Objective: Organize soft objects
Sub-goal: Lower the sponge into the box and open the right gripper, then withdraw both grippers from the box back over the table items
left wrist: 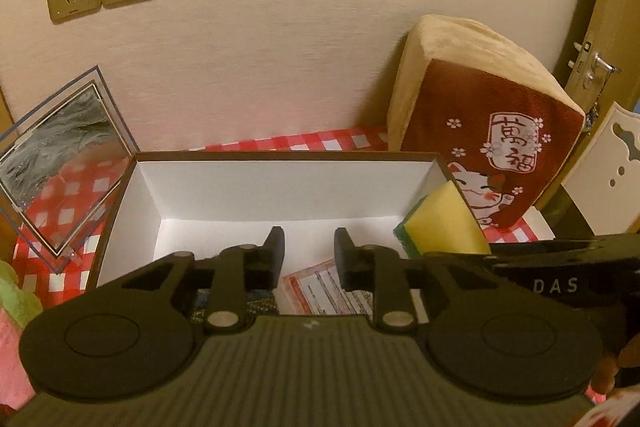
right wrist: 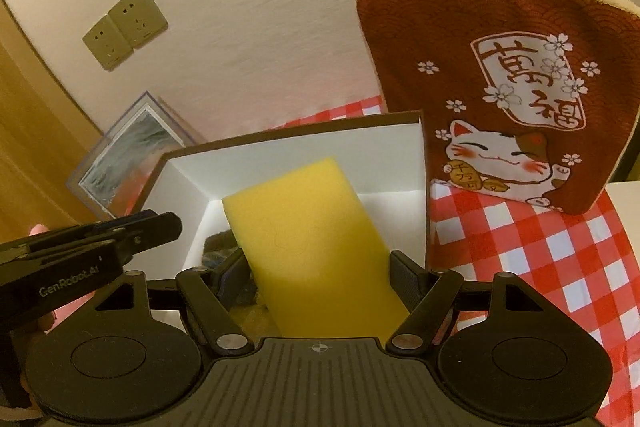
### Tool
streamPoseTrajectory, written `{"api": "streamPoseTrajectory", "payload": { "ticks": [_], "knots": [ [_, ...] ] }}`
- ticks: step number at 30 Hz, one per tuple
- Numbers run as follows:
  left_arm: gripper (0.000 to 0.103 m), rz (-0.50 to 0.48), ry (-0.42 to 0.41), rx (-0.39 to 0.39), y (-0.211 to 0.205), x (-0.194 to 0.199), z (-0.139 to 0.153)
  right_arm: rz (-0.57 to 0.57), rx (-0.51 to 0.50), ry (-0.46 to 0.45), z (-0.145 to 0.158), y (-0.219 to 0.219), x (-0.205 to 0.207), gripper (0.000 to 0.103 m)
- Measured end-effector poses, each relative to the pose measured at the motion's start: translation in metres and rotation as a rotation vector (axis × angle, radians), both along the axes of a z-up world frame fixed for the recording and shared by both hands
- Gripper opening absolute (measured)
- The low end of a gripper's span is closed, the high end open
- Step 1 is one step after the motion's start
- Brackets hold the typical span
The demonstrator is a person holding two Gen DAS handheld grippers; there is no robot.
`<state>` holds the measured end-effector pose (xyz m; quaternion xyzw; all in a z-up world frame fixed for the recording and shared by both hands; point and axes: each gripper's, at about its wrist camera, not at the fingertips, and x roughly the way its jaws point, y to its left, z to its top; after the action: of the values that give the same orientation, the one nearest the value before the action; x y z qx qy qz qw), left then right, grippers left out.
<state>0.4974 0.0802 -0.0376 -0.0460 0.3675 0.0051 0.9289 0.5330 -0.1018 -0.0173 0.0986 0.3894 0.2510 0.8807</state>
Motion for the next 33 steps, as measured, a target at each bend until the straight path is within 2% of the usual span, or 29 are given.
{"api": "streamPoseTrajectory", "payload": {
  "ticks": [6,14,29,33],
  "knots": [
    [0.027,0.016,0.023,0.011,0.007,-0.001,-0.003,-0.002,-0.005,-0.007,0.000,0.005,0.004,0.077],
    [0.030,0.039,0.037,0.013,0.017,-0.012,-0.001,0.001,0.008,-0.066,0.006,0.010,0.001,0.095],
    [0.034,0.041,0.040,0.018,0.014,-0.046,0.014,0.017,0.000,-0.102,0.016,-0.013,-0.027,0.095],
    [0.039,0.045,0.037,0.017,0.011,-0.062,0.021,0.015,0.013,-0.109,0.018,-0.024,-0.041,0.095]
  ]
}}
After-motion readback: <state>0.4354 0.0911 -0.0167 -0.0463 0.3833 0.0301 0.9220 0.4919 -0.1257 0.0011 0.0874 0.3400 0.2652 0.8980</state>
